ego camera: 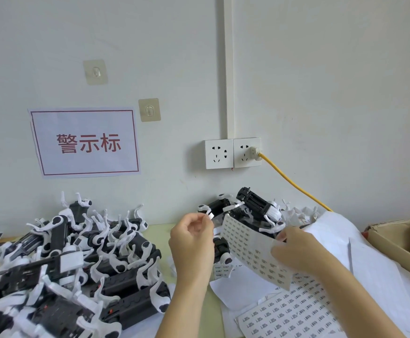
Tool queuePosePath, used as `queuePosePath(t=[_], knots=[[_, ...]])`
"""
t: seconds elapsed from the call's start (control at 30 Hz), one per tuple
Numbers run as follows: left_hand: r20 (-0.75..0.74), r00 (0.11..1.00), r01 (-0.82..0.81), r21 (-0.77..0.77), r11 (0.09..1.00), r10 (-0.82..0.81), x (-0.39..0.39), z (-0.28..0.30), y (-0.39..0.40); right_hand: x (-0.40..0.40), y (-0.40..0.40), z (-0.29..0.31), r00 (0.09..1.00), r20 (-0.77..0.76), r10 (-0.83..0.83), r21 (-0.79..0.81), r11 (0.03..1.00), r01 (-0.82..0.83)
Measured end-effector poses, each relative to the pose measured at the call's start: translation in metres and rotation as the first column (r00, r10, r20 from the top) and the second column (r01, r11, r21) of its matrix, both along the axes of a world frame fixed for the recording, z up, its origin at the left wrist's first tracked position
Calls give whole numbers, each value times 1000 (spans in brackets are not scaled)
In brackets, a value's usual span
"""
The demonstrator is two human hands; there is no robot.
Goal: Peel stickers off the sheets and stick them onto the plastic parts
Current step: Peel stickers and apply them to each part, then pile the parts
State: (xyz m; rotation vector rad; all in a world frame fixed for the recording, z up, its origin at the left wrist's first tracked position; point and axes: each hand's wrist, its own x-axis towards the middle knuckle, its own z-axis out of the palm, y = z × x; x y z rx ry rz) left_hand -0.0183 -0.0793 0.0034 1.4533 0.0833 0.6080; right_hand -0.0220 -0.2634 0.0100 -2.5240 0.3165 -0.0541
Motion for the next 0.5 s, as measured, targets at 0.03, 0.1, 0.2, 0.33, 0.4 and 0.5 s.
queuePosePath(t=[0.03, 0.1, 0.2, 0.33, 0.4, 0.5], knots=[[-2, 1000, -3, 7, 1000, 3, 0, 0, 0, -1, 0, -1, 1000, 19, -20, -89, 996, 22], [3, 1000, -21, 32, 999, 21, -1, 0, 0, -1, 1, -3, 990, 131, -50, -210, 975, 77], [-5, 999, -54, 59, 997, 54, -2, 0, 1, 0, 8, 1, 936, 350, 33, -124, 992, 12], [-64, 995, -78, 78, 994, 83, -1, -2, 2, -9, 40, 7, 826, 495, 268, 147, 912, -384], [-78, 993, -86, 83, 993, 93, -2, -2, 2, -15, 57, 7, 767, 526, 368, 175, 836, -520], [-90, 991, -93, 54, 994, 97, -2, -1, 1, -17, 73, 3, 697, 522, 492, 170, 741, -650]])
